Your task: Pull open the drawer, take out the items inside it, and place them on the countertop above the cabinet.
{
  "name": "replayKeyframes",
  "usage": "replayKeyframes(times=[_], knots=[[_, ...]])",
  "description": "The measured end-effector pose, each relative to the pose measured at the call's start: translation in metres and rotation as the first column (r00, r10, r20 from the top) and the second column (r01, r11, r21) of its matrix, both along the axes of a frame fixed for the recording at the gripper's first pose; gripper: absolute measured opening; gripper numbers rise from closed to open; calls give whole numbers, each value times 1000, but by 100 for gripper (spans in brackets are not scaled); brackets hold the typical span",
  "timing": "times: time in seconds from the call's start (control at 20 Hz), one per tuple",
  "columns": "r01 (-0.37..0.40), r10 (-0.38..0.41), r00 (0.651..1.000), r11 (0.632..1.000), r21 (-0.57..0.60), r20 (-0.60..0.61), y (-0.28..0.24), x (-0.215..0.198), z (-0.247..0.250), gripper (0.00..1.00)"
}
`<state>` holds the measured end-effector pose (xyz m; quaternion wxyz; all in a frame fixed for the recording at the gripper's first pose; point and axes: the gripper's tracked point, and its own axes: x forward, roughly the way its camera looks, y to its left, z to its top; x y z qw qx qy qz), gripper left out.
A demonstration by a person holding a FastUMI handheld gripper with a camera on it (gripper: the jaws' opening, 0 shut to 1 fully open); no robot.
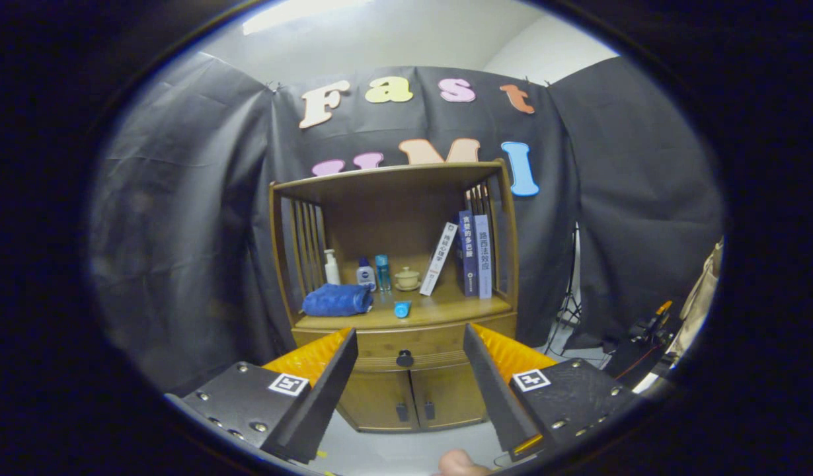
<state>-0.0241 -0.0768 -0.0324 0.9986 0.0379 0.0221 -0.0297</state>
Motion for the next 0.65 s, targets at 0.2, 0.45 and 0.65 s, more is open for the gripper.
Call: replayKeyframes(times=[0.2,0.45,0.65], knots=[[-57,56,998,998,-16,-10,27,0,-11,96],[-101,101,995,994,-47,4,47,-1,-16,96],[-103,106,994,991,-80,40,51,-2,-6,96]])
